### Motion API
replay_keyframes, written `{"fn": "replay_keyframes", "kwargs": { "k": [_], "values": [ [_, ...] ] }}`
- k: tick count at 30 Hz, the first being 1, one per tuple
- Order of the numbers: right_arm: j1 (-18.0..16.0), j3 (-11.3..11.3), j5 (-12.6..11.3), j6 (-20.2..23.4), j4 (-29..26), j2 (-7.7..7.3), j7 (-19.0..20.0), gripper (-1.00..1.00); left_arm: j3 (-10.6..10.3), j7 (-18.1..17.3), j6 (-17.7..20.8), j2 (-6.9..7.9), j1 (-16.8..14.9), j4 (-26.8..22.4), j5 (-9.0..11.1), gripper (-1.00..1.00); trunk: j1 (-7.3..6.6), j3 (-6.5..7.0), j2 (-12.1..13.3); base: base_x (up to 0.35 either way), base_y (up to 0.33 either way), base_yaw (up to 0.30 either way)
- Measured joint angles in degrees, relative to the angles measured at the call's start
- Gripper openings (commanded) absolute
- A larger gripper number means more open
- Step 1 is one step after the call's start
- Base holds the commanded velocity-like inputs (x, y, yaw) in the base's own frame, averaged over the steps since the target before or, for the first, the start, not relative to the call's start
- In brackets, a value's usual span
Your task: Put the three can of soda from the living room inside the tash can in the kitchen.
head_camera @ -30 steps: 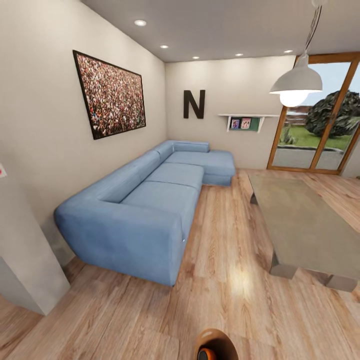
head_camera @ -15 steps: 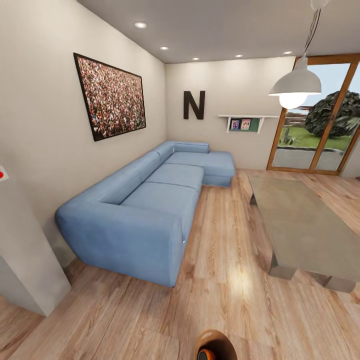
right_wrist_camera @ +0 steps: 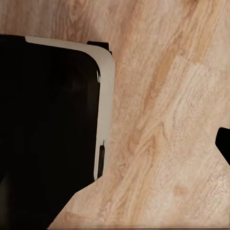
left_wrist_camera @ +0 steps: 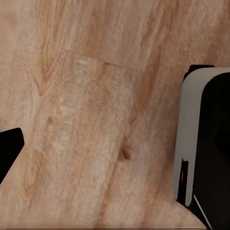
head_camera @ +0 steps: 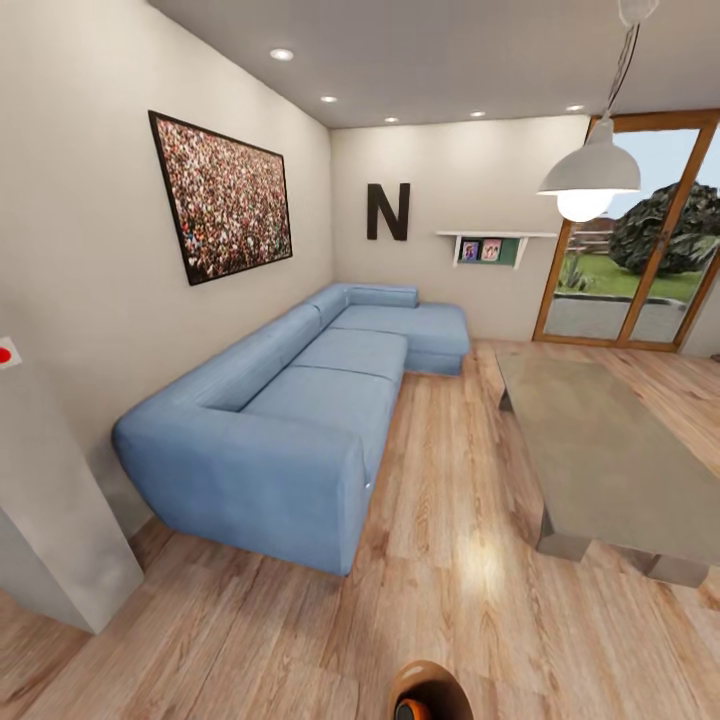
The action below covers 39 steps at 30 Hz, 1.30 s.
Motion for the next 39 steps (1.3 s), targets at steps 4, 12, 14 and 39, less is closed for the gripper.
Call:
{"fn": "replay_keyframes", "kwargs": {
  "k": [4, 12, 14, 39],
  "values": [
    [1.4, -0.1, -0.1, -2.2, 0.2, -0.72, -0.2, 1.0, -0.1, 0.0, -1.3, 0.13, 1.5, 0.0, -0.1, 1.0, -0.88, 0.72, 1.6, 0.0, 0.0, 0.0],
    [3.2, -0.2, -0.2, -3.0, 0.5, -1.81, -0.3, 1.0, -0.1, 0.0, -1.6, 0.11, 2.0, 0.0, -0.3, 1.0, -2.64, 2.16, 4.8, 0.0, 0.0, 0.0],
    [3.7, -0.3, -0.2, -3.2, 0.5, -2.65, -0.3, 1.0, -0.2, 0.0, -1.7, 0.07, 2.0, 0.0, -0.4, 1.0, -3.07, 2.51, 5.6, 0.0, 0.0, 0.0],
    [6.0, -0.4, -4.2, -5.7, 2.8, -3.11, -0.4, 1.0, -0.1, -0.4, -3.9, -0.77, 2.0, -0.1, -0.2, 1.0, -6.82, 5.58, 12.4, 0.0, 0.0, 0.0]
  ]
}}
